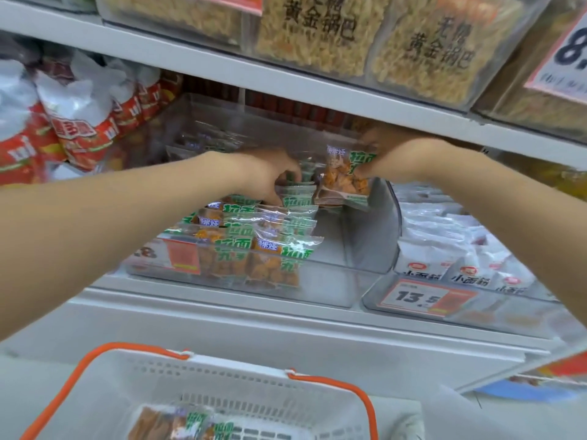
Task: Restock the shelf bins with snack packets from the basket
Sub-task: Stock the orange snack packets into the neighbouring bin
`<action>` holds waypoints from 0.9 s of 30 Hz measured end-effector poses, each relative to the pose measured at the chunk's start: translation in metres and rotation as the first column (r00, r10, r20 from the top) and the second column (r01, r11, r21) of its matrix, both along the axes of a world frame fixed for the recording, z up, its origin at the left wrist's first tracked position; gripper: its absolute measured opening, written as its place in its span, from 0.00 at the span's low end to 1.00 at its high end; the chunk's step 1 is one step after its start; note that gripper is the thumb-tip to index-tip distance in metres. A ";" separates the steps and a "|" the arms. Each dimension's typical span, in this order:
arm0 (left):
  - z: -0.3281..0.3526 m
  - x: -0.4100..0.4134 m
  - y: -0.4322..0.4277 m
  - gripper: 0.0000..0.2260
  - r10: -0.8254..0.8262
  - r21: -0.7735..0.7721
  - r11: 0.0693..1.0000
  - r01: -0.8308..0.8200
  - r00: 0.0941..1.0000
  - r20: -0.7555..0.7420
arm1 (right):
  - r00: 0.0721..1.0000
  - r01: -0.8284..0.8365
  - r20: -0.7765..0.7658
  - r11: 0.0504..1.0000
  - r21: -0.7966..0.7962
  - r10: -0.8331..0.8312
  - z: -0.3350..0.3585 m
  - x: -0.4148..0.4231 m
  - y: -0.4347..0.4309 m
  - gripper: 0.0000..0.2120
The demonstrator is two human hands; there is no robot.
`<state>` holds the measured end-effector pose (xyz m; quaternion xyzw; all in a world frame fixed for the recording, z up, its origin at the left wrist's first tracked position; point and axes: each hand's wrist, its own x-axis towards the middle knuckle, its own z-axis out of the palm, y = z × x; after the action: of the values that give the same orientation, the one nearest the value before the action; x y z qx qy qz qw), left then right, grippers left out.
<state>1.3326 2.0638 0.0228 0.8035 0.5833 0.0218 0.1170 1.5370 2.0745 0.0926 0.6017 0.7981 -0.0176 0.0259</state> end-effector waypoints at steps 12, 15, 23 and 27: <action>0.008 -0.007 -0.004 0.17 0.058 -0.024 0.998 -0.054 0.967 0.248 | 0.981 -0.090 0.180 0.995 0.051 0.079 -0.028 -0.020 0.013 0.14; 0.007 -0.003 0.005 0.15 0.081 0.048 0.994 -0.100 0.950 0.302 | 0.961 -0.109 0.259 0.993 0.051 0.092 -0.043 -0.023 0.020 0.17; -0.015 0.009 0.021 0.15 0.054 0.095 0.992 -0.078 0.971 0.235 | 0.920 -0.174 0.378 0.974 0.145 0.108 -0.073 -0.028 0.041 0.12; -0.023 0.008 0.024 0.15 0.041 0.118 0.990 -0.072 0.970 0.241 | 0.924 -0.153 0.373 0.977 0.150 0.087 -0.073 -0.029 0.043 0.08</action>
<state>1.3402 2.0874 0.0001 0.7839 0.5852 0.1580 0.1346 1.5076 2.1179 0.0198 0.5444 0.8132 0.1664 0.1212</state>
